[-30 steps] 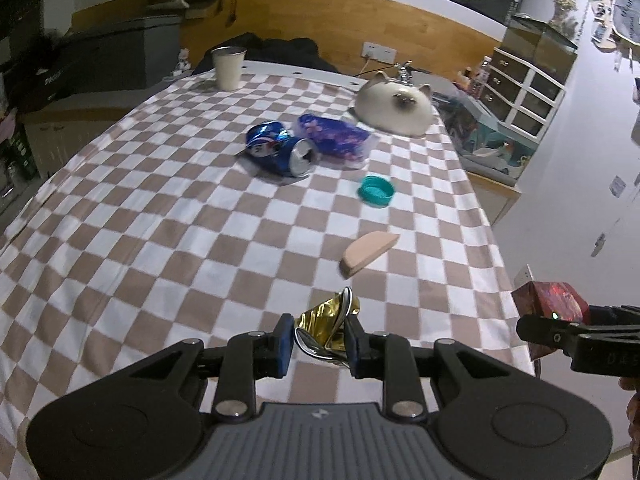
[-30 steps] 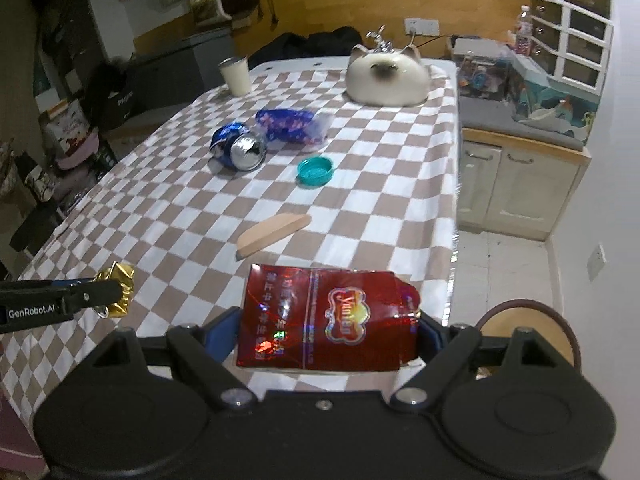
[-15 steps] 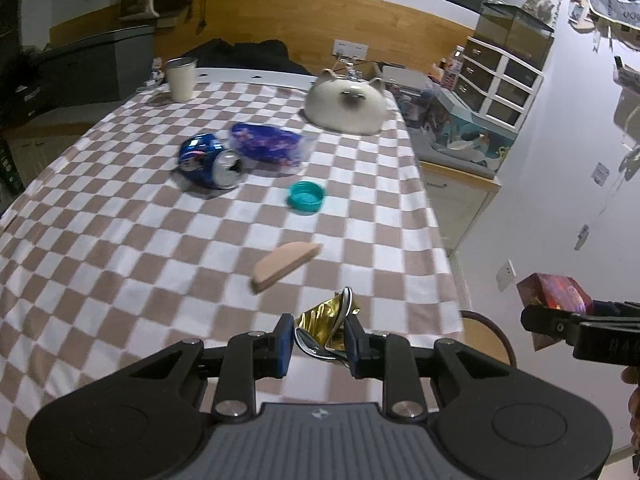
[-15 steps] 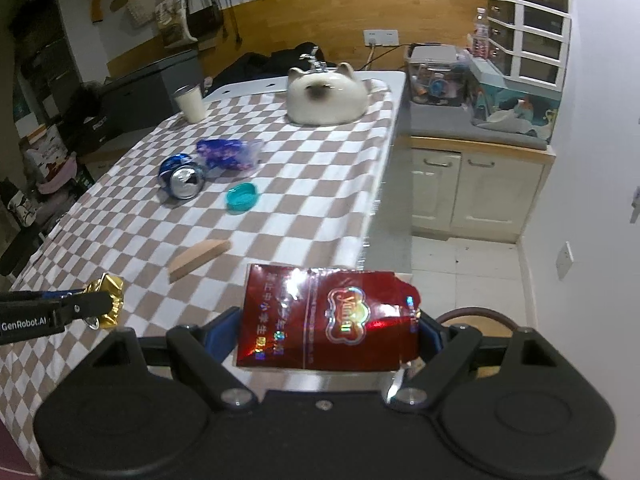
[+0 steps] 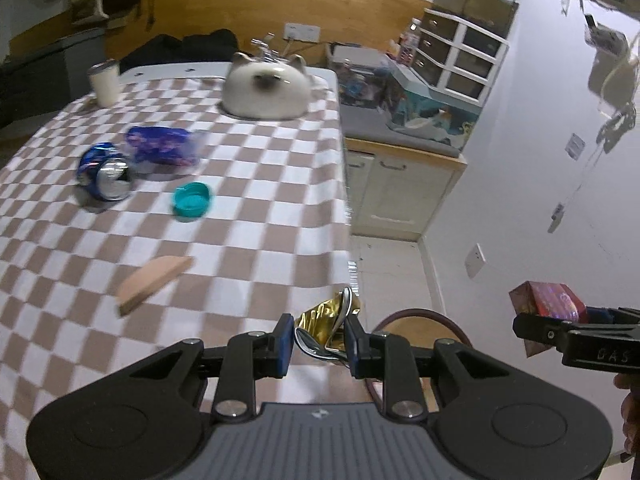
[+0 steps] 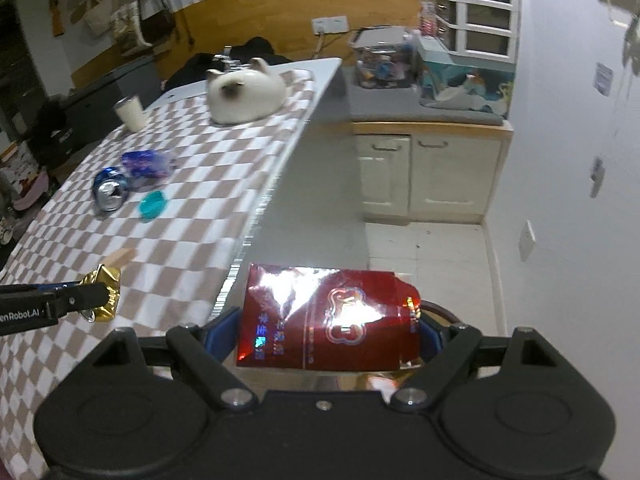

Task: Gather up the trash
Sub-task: 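Carry the gold foil and red packet over the beige bin with both tools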

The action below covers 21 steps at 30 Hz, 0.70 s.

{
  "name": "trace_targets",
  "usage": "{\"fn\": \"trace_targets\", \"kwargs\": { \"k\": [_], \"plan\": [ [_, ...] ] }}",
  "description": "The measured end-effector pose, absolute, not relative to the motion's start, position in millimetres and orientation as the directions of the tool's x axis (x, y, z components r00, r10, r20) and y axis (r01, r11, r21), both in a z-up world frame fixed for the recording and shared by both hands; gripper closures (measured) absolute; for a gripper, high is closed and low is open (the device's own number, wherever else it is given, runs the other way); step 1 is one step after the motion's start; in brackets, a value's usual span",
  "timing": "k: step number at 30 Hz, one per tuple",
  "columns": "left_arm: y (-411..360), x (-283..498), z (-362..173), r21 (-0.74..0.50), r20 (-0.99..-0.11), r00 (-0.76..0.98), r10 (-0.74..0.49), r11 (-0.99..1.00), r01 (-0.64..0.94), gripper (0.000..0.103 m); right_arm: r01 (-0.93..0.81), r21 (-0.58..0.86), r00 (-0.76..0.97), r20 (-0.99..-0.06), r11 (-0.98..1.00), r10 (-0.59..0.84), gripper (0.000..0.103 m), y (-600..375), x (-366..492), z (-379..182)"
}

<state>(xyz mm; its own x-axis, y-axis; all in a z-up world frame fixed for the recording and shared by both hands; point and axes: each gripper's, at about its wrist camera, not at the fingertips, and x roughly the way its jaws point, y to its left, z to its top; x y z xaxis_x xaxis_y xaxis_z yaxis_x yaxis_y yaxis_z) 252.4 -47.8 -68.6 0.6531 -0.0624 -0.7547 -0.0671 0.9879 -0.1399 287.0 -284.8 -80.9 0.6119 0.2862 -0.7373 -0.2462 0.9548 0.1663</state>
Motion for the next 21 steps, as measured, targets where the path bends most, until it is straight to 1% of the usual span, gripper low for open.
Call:
{"fn": "trace_targets", "kwargs": {
  "k": [11,21],
  "plan": [
    [-116.0,314.1,-106.0,-0.157,-0.801,0.583,-0.140,0.987,0.020,0.075,-0.125,0.159,0.581,-0.788,0.979,0.202,0.016,-362.6,320.3,-116.9],
    [-161.4,374.1,-153.7,-0.179,-0.849,0.485,-0.210,0.978,0.109,0.075,-0.035,0.155,0.511,-0.846,0.987,0.151,0.016,-404.1,350.1,-164.3]
  ]
}}
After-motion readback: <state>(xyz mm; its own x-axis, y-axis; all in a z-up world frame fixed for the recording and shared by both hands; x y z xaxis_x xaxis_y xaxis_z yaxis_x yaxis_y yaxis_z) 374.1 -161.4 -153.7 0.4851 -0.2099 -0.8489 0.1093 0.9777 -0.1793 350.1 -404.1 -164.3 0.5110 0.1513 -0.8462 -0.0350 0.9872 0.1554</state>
